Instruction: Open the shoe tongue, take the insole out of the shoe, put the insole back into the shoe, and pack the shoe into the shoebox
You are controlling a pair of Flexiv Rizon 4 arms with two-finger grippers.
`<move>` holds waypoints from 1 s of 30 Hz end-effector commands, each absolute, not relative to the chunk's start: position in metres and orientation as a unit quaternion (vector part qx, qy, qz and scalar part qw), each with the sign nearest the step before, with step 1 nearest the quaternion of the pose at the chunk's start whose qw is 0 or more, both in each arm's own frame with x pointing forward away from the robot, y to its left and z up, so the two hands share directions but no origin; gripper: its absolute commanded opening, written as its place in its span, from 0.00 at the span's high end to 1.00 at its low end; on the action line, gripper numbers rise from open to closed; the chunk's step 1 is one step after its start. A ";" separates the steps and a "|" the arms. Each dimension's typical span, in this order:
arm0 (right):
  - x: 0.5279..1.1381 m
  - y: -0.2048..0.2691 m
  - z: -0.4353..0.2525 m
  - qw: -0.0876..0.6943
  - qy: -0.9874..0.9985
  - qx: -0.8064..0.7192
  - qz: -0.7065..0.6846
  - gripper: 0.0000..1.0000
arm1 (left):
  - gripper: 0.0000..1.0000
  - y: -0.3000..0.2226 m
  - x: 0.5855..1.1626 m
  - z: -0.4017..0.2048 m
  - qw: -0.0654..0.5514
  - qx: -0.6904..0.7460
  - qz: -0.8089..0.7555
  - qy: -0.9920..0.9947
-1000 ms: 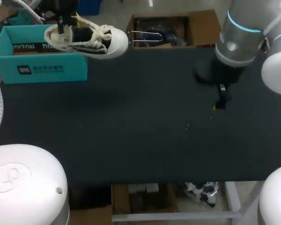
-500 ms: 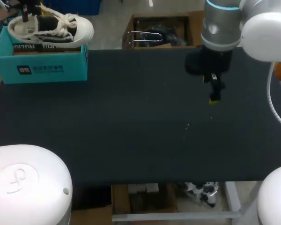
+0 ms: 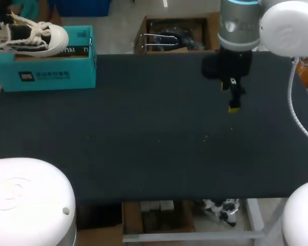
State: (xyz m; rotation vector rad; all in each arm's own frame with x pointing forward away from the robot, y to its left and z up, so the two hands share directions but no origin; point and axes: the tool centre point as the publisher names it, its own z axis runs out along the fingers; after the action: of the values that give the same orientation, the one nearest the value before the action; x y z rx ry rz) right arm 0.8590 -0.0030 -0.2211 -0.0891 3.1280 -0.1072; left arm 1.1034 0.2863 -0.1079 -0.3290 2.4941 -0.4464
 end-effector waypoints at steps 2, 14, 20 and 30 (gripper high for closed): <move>0.859 -0.003 -0.220 0.005 0.999 -0.028 -0.035 0.00 | 1.00 0.309 1.142 -0.136 0.278 -0.131 -0.184 0.934; 0.859 -0.003 -0.220 0.005 0.999 -0.028 -0.035 0.00 | 1.00 0.312 1.193 -0.170 0.271 -0.151 -0.197 0.930; 0.859 -0.003 -0.220 0.005 0.999 -0.028 -0.035 0.00 | 1.00 0.309 1.213 -0.196 0.264 -0.155 -0.196 0.931; 0.859 -0.003 -0.220 0.005 0.999 -0.028 -0.035 0.00 | 1.00 0.292 1.238 -0.234 0.229 -0.146 -0.198 0.942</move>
State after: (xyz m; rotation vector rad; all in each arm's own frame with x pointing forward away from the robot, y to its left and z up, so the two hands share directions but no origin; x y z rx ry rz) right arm 0.8592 -0.0033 -0.2209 -0.0901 3.1279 -0.1054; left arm 1.2153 0.2946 -0.2215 -0.4021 2.5597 -0.5386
